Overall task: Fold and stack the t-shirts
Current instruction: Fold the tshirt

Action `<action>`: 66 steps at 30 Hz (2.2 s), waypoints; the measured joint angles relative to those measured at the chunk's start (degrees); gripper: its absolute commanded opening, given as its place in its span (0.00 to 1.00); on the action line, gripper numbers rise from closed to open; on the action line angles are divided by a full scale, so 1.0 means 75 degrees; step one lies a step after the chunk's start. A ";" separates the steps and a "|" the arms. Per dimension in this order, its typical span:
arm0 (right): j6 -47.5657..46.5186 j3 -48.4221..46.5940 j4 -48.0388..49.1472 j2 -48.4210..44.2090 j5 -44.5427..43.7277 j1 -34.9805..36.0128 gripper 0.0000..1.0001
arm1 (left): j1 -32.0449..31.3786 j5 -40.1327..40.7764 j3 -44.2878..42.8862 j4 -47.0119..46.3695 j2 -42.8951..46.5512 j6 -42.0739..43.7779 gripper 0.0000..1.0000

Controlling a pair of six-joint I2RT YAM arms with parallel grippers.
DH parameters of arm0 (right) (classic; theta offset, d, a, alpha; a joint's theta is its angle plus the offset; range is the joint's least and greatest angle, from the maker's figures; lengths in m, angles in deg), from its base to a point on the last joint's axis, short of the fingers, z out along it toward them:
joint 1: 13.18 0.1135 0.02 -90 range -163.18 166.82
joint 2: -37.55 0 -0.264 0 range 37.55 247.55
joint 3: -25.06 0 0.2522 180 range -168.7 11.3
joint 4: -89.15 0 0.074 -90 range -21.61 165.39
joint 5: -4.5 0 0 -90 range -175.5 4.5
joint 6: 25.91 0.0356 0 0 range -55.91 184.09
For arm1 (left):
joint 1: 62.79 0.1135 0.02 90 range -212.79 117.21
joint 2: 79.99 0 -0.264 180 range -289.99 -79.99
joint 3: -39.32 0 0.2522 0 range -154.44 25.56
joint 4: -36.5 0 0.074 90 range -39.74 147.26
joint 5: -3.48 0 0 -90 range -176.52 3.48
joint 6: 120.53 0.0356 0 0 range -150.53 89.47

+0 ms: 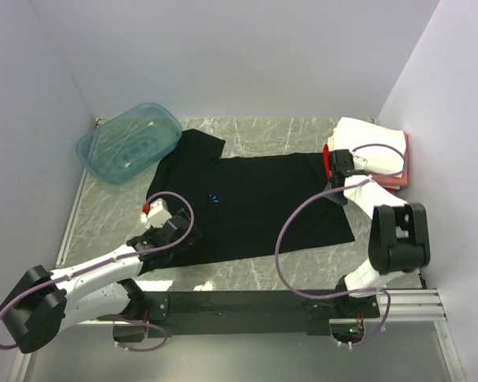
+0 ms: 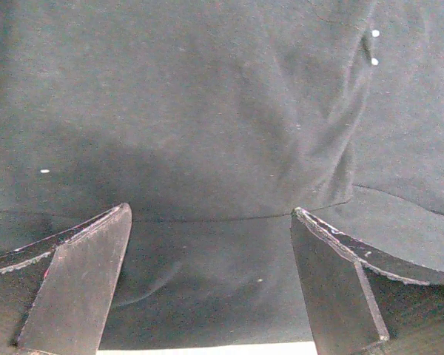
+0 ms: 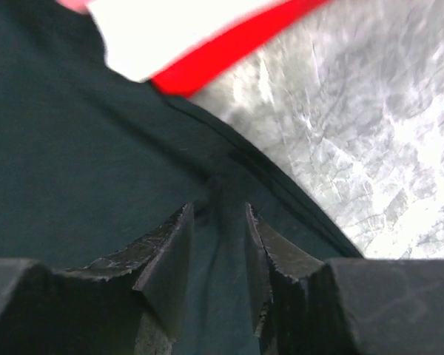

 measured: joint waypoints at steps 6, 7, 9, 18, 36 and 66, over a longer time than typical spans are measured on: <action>-0.0003 0.0367 0.0268 -0.1632 0.0061 0.0618 0.42 | 0.0000 0.0425 -0.0315 0.1072 0.0504 -0.0102 0.96; 0.0017 0.0463 0.0332 -0.1886 0.0096 0.0868 0.42 | 0.0000 0.0530 -0.0382 0.1332 0.0673 -0.0198 0.96; 0.0076 0.0726 0.0484 -0.2308 0.0303 0.1338 0.42 | 0.0000 0.0775 -0.0495 0.1816 0.1008 -0.0455 0.96; 0.0455 0.1781 0.1032 -0.2879 0.1754 0.2136 0.42 | 0.0000 0.1623 -0.0667 0.3797 0.1585 -0.1824 0.97; 0.0586 0.1571 0.2250 -0.0306 0.3232 0.1679 0.41 | 0.0000 0.1958 -0.1282 0.5217 0.0892 -0.3244 0.99; 0.0169 0.1285 0.1303 -0.0784 0.2655 0.1180 0.45 | -0.0513 0.0968 -0.1008 0.4957 0.0280 -0.2358 0.90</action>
